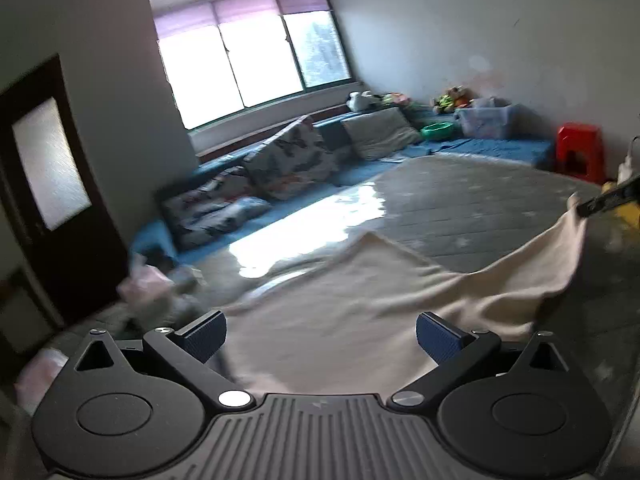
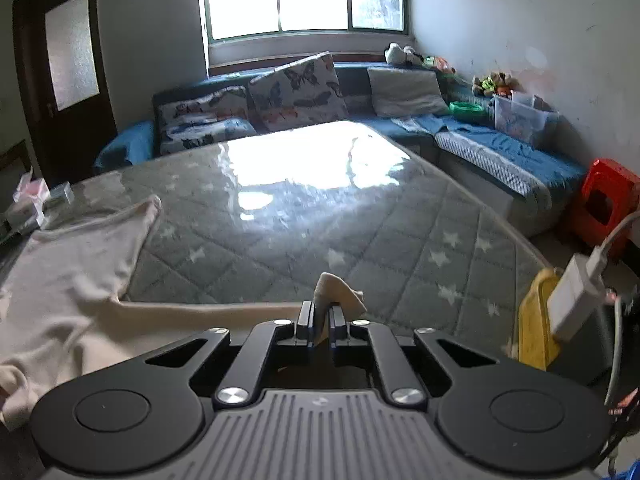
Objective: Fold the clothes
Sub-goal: 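Release the sleeve with the left gripper while the right gripper grasps the hem edge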
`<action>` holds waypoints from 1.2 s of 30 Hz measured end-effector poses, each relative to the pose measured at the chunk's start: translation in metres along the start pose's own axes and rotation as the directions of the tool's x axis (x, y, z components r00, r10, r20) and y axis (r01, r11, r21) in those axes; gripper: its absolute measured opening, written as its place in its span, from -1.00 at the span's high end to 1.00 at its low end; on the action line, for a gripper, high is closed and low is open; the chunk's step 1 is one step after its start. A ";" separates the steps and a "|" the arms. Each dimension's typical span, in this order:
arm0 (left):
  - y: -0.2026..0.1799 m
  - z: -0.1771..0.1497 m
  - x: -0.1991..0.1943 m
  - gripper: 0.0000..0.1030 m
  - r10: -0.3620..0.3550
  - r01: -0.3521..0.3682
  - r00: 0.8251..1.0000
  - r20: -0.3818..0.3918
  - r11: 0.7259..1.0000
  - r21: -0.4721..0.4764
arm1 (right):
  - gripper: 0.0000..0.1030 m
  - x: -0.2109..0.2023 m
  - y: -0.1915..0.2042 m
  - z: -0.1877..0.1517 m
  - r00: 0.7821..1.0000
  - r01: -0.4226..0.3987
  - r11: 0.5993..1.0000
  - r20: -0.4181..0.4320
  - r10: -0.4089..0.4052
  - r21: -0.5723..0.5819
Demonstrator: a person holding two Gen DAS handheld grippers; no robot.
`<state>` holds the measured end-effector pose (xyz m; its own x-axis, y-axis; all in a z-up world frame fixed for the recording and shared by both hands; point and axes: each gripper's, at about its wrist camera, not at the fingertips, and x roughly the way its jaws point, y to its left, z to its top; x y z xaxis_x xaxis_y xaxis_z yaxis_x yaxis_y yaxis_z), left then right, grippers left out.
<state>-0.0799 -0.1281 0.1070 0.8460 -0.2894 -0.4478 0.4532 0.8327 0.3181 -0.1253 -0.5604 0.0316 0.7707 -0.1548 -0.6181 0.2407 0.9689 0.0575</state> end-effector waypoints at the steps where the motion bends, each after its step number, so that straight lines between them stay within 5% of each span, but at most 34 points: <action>1: 0.005 0.001 -0.005 -1.00 0.021 -0.021 1.000 -0.002 1.000 0.016 | 0.90 0.001 -0.001 0.000 1.000 0.001 1.000 -0.001 -0.001 0.002; 7: 0.028 -0.005 -0.037 -1.00 0.121 -0.111 0.992 -0.044 0.977 0.183 | 0.91 0.006 -0.008 0.000 1.000 0.010 1.000 -0.012 -0.010 0.015; 13: 0.034 -0.023 -0.046 -1.00 0.162 -0.136 0.982 -0.099 0.965 0.224 | 0.87 0.012 -0.015 0.001 1.000 0.020 0.999 -0.023 -0.019 0.028; 17: 0.015 -0.031 -0.040 -1.00 0.083 -0.069 0.992 -0.091 0.986 0.152 | 0.76 0.015 -0.019 -0.002 0.999 0.013 0.999 -0.038 -0.011 0.047; 21: -0.022 -0.028 -0.026 -0.97 -0.068 0.073 0.997 -0.044 0.992 0.106 | 0.67 0.019 -0.022 -0.008 0.998 -0.007 0.997 -0.062 0.012 0.078; 28: -0.083 -0.018 0.013 -0.69 -0.285 0.286 0.958 -0.020 0.956 0.066 | 0.66 0.033 -0.029 -0.011 0.996 0.009 0.996 -0.085 -0.001 0.094; 36: -0.109 -0.019 0.049 -0.47 -0.377 0.379 0.924 -0.057 0.925 0.035 | 0.56 0.039 -0.028 -0.005 0.997 -0.004 0.997 -0.073 0.010 0.071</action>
<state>-0.0934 -0.2246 0.0348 0.5952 -0.5544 -0.5817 0.7496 0.6438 0.1534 -0.1049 -0.5924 0.0023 0.7276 -0.1311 -0.6733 0.2785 0.9535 0.1154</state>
